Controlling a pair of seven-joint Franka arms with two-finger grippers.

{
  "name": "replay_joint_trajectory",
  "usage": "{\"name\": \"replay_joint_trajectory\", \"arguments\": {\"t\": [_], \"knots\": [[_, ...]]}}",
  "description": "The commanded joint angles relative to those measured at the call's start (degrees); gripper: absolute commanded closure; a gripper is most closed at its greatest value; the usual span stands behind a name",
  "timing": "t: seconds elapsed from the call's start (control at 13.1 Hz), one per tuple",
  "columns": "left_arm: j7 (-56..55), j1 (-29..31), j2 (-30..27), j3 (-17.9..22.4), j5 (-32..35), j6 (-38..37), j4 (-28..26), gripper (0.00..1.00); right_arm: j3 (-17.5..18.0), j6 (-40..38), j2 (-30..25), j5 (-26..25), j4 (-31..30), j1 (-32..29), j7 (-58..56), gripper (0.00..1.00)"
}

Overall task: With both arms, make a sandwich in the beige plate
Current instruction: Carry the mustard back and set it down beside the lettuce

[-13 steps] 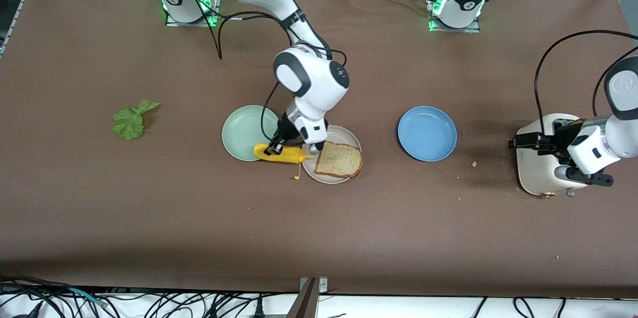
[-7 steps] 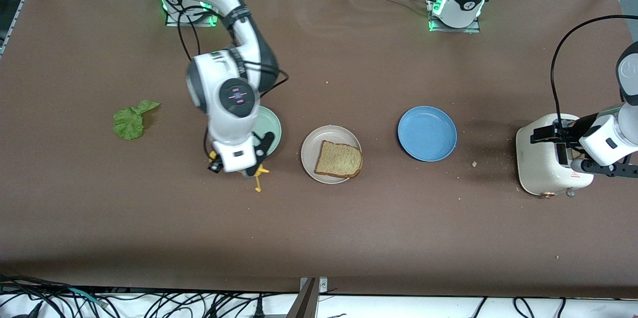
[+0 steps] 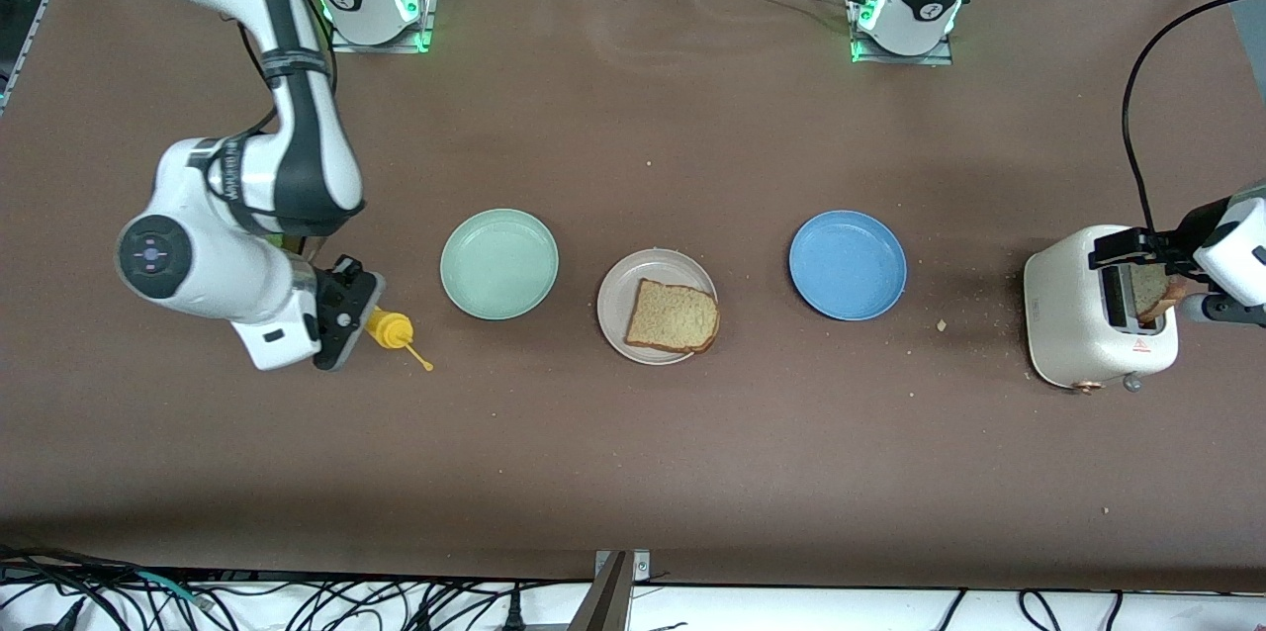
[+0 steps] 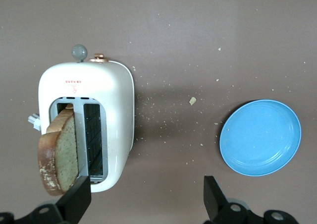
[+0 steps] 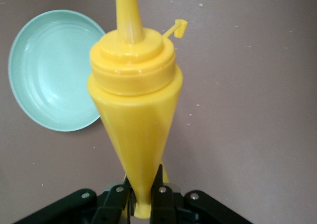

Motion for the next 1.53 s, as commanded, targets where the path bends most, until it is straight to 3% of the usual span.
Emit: {"name": "replay_joint_trajectory", "arguments": {"t": [0.0,0.23,0.46,0.69,1.22,1.37,1.45], "knots": [[-0.94,0.51,-0.71,-0.34,2.20,-0.81,-0.23,0.00,1.07,1.67,-4.70,12.28,-9.96,-4.88,-13.68,1.00],[-0.85,0.60,-0.71,-0.34,2.29,-0.81,-0.23,0.00,1.07,0.89,-4.44,27.68,-17.61,-10.95,-31.79,1.00],[-0.85,0.86,-0.71,-0.34,2.29,-0.81,-0.23,0.00,1.07,-2.36,-4.44,30.35,-21.14,-14.03,-40.78,1.00],[-0.85,1.13,-0.80,-0.34,2.29,-0.81,-0.23,0.00,1.07,-6.32,-4.52,38.67,-26.41,-16.41,-53.16,1.00],[-0.85,1.13,-0.80,-0.34,2.29,-0.81,-0.23,0.00,1.07,-8.44,-2.25,40.63,-29.41,-20.37,-62.95,1.00],[-0.85,1.13,-0.80,-0.43,2.29,-0.81,-0.23,0.00,1.24,-8.44,-0.14,43.44,-29.41,-20.37,-65.67,0.89],[-0.85,1.13,-0.80,-0.34,2.29,-0.81,-0.23,0.00,1.33,-8.44,0.39,44.32,-29.41,-20.37,-66.55,0.76]]}}
